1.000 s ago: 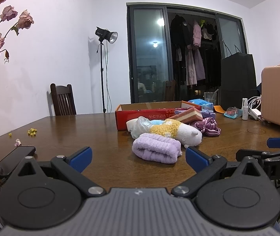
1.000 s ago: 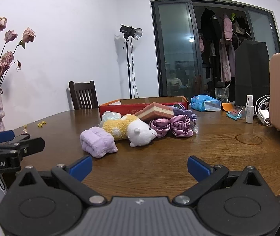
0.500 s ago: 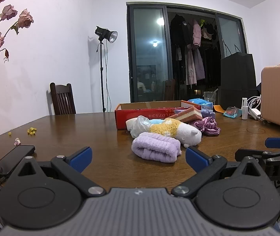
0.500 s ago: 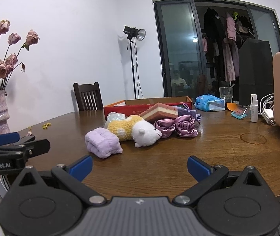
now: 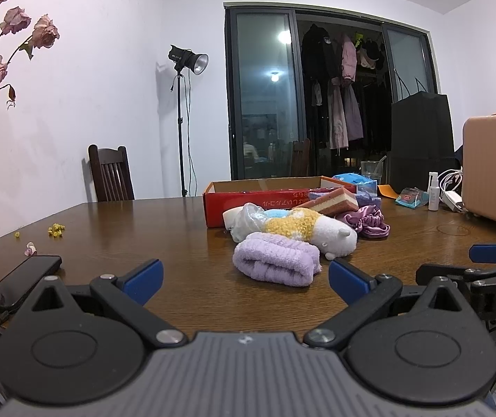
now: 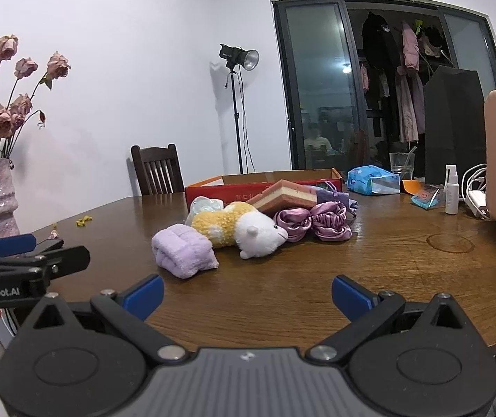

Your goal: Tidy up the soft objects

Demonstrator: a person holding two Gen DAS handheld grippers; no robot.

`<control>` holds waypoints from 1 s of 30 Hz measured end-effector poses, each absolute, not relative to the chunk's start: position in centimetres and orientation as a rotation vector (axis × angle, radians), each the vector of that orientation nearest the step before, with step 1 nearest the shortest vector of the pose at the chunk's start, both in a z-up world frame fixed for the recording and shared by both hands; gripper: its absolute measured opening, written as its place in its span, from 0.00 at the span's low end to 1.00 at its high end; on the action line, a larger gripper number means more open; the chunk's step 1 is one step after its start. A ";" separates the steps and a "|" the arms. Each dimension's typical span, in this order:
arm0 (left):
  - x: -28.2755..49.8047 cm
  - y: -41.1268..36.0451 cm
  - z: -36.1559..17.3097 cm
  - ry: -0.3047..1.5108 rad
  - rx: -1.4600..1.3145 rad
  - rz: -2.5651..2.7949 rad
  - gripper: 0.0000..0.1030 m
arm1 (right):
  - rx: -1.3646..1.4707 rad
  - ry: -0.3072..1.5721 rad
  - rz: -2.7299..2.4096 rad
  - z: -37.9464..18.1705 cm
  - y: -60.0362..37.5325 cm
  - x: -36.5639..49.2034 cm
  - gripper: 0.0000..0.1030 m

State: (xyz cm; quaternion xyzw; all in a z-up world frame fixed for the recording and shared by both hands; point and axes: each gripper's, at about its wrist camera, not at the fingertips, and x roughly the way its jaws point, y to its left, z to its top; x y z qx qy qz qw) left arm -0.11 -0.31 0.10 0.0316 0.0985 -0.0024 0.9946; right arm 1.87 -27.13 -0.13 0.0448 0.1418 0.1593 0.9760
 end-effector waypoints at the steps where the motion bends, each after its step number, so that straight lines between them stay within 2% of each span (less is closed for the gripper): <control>1: -0.1 -0.3 0.1 0.198 0.063 -0.005 1.00 | 0.089 0.286 0.318 -0.1 -27.1 1.9 1.00; 30: 0.4 -0.3 -0.2 0.196 0.059 -0.013 1.00 | 0.069 0.295 0.315 -0.1 -27.0 1.8 1.00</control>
